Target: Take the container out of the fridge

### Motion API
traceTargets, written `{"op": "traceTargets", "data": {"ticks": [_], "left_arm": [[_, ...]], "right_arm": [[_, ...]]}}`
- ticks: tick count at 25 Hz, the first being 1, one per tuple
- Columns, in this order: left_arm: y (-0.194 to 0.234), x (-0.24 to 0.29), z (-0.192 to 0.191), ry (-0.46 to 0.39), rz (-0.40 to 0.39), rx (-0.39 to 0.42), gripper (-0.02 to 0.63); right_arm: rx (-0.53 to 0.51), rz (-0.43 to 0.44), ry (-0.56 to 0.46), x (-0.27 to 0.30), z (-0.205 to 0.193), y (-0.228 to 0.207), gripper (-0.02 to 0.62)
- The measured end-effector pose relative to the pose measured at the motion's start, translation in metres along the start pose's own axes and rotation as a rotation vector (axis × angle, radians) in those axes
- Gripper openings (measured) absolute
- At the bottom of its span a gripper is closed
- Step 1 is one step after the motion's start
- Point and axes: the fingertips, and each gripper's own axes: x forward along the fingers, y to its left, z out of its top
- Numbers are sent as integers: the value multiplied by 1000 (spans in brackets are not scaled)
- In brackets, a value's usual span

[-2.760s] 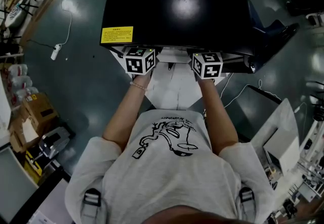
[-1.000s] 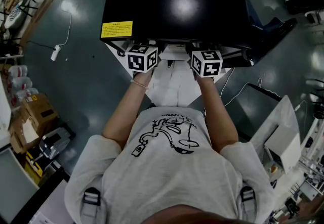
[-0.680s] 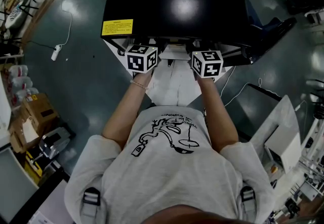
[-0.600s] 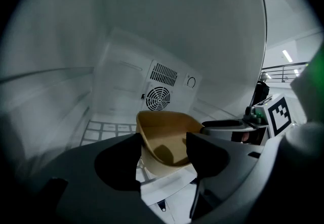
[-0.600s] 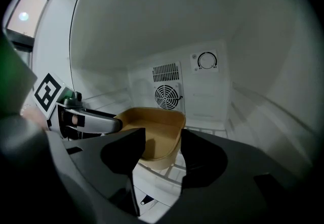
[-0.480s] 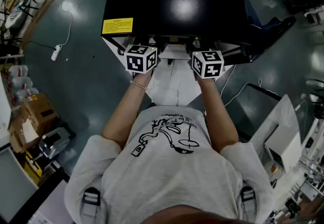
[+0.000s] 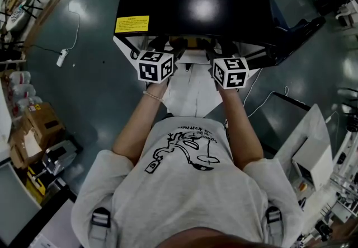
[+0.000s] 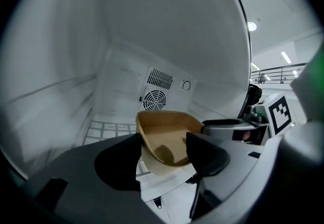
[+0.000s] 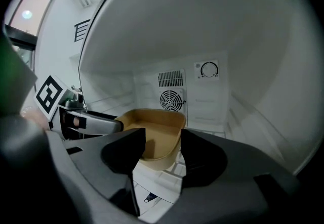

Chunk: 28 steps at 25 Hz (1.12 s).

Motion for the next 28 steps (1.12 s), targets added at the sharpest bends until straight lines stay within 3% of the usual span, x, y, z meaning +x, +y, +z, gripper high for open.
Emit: {"op": "traceTargets", "data": {"ticks": [28], "left_arm": [[-21,-37,-2,-47,-13,-1,252]], "right_arm": [[3,-15,-48,-41,3,18,196]]}}
